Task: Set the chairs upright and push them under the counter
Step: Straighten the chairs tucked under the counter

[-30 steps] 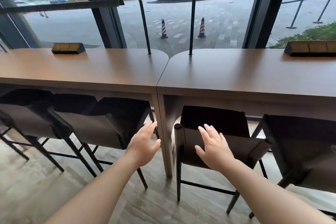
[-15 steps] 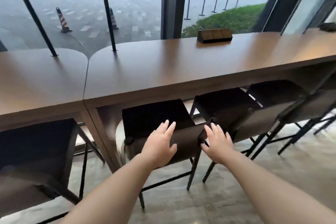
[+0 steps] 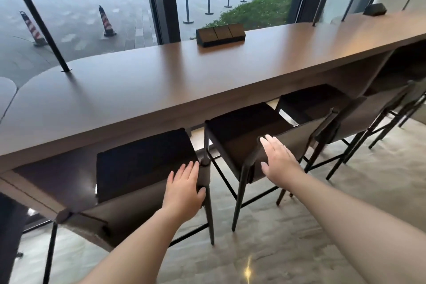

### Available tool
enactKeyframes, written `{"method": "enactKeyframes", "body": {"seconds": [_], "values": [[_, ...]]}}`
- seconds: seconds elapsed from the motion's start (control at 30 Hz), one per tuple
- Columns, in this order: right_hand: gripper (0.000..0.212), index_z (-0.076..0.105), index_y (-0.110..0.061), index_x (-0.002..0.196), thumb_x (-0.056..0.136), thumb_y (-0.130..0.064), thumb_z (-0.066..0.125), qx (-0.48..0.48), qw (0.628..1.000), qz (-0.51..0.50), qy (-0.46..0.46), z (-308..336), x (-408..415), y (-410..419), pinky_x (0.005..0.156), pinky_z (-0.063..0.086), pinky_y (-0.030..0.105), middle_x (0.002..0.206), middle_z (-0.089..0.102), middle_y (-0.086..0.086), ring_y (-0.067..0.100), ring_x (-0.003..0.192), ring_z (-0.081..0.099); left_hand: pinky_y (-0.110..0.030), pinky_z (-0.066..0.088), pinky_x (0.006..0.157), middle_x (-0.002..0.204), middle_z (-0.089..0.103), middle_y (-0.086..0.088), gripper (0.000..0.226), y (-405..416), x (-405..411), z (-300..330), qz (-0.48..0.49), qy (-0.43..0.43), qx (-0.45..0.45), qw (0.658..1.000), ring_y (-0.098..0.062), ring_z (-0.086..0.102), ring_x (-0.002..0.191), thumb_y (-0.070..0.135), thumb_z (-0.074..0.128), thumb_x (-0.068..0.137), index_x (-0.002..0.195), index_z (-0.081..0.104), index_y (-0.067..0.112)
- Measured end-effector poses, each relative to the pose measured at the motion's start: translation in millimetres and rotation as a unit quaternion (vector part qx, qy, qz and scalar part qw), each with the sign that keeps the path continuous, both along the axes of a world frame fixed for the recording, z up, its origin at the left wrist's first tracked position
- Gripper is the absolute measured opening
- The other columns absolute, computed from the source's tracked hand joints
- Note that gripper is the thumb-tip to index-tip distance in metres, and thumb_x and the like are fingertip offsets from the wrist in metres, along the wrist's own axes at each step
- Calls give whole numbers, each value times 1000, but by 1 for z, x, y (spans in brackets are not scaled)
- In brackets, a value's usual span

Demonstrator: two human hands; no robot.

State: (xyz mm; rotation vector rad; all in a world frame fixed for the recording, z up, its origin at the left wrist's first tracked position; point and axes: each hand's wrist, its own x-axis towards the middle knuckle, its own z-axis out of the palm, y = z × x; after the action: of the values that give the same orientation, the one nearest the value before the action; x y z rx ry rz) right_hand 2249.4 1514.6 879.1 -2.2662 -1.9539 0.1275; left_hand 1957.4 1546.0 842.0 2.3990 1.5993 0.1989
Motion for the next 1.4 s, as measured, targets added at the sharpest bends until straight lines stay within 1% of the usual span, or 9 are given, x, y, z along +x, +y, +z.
{"method": "enactKeyframes", "body": {"seconds": [0.1, 0.17, 0.33, 0.47, 0.53, 0.63, 0.83, 1.27, 1.4], "values": [[67, 16, -14, 152, 93, -14, 49, 12, 999, 26, -16, -5, 36, 20, 116, 10, 29, 161, 15, 3, 19, 148, 9, -40, 31, 110, 145, 49, 3, 70, 8, 23, -3, 42, 0, 57, 997, -18, 45, 132, 48, 50, 94, 154, 25, 21], [66, 19, -12, 151, 92, -7, 48, 14, 998, 53, -26, -11, 49, 35, 117, 16, 29, 160, 19, 4, 19, 148, 12, -37, 42, 96, 128, 62, 3, 69, 14, 30, -3, 66, -3, 78, 995, -19, 57, 115, 48, 56, 92, 151, 32, 19], [58, 29, -14, 149, 94, -8, 47, 13, 993, 107, -46, -24, 53, 64, 115, 19, 31, 155, 33, 4, 20, 144, 26, -32, 37, 75, 105, 67, 8, 42, 28, 38, -1, 114, -3, 71, 991, -15, 61, 92, 42, 58, 93, 130, 51, 25], [53, 35, -19, 145, 96, -27, 53, 22, 988, 132, -80, -29, 44, 72, 108, 29, 37, 133, 54, 1, 22, 120, 53, -30, 28, 67, 91, 62, 11, 26, 30, 40, -1, 119, 19, 79, 990, -9, 43, 72, 37, 59, 93, 116, 54, 26], [44, 44, -19, 136, 95, -29, 55, 34, 984, 138, -104, -27, 43, 74, 90, 38, 32, 116, 58, 2, 24, 103, 58, -30, 28, 66, 87, 56, 13, 23, 30, 42, -3, 119, 29, 81, 989, -9, 41, 71, 36, 58, 93, 113, 53, 25], [30, 50, -17, 123, 96, -29, 54, 37, 980, 144, -135, -23, 44, 74, 68, 30, 30, 103, 56, 2, 24, 91, 57, -31, 27, 67, 84, 49, 14, 20, 30, 45, -3, 129, 35, 82, 988, -11, 40, 72, 35, 57, 94, 110, 52, 24], [31, 46, -17, 127, 99, -30, 47, 28, 978, 146, -145, -21, 43, 72, 64, 31, 30, 106, 55, 1, 22, 92, 56, -33, 28, 70, 94, 60, 9, 20, 28, 48, -3, 149, 29, 77, 985, -16, 55, 84, 34, 55, 94, 112, 50, 25], [28, 50, -18, 122, 96, -27, 55, 32, 985, 133, -109, -20, 34, 76, 60, 35, 32, 99, 56, 1, 23, 87, 57, -33, 28, 72, 97, 60, 10, 18, 32, 55, -9, 171, 4, 96, 981, -15, 52, 84, 33, 56, 94, 110, 49, 27], [30, 50, -19, 122, 95, -29, 56, 40, 984, 131, -112, -17, 35, 77, 61, 36, 32, 102, 55, 0, 22, 87, 57, -33, 30, 76, 103, 62, 8, 26, 30, 58, -8, 167, 5, 96, 981, -17, 55, 92, 35, 51, 97, 122, 48, 26]]}}
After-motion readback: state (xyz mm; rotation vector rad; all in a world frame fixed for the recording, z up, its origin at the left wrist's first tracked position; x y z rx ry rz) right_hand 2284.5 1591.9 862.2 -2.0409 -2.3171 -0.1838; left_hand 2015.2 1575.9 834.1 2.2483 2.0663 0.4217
